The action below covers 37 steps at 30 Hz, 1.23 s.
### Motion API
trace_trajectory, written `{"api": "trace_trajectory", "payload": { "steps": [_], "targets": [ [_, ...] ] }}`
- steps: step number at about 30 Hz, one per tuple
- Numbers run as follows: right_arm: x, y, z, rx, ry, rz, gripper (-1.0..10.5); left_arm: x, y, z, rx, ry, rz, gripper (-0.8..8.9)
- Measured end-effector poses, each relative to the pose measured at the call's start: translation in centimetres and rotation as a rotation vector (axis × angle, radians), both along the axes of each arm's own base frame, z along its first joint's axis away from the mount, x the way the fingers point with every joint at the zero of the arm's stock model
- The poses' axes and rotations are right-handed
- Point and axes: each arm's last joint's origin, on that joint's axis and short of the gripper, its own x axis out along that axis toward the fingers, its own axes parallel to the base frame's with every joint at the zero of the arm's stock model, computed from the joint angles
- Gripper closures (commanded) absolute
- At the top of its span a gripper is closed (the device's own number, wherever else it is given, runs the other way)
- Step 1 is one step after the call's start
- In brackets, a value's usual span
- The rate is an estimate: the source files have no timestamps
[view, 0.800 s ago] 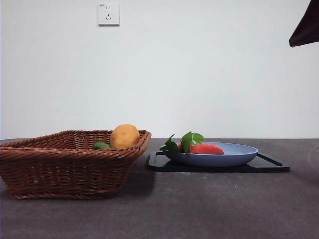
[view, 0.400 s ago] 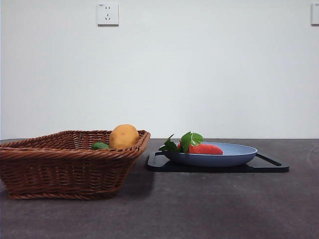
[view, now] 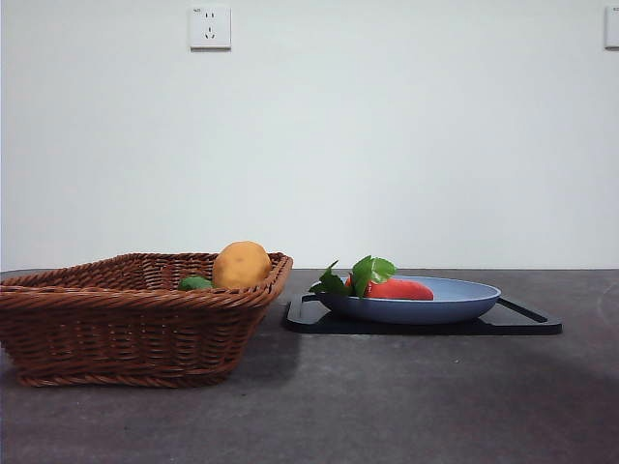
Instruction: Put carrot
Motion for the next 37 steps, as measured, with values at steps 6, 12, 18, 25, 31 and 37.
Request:
{"api": "trace_trajectory", "payload": {
  "steps": [6, 12, 18, 25, 31, 37],
  "targets": [
    [0.1, 0.0, -2.1, -0.001, 0.033, -0.001, 9.4, 0.0, 0.0, 0.0, 0.0, 0.0, 0.0, 8.05],
    [0.1, -0.1, -2.5, -0.005, 0.055, -0.006, 9.4, 0.0, 0.0, 0.0, 0.0, 0.0, 0.0, 8.05],
    [0.1, -0.1, -2.4, -0.008, 0.052, -0.006, 9.4, 0.0, 0.0, 0.0, 0.0, 0.0, 0.0, 8.05],
    [0.1, -0.1, -2.4, -0.008, 0.052, -0.006, 9.4, 0.0, 0.0, 0.0, 0.0, 0.0, 0.0, 8.05],
    [0.1, -0.1, -2.4, -0.008, 0.052, -0.006, 9.4, 0.0, 0.0, 0.0, 0.0, 0.0, 0.0, 8.05],
    [0.1, -0.1, -2.4, -0.008, 0.052, -0.006, 9.4, 0.0, 0.0, 0.0, 0.0, 0.0, 0.0, 8.05]
  ]
}}
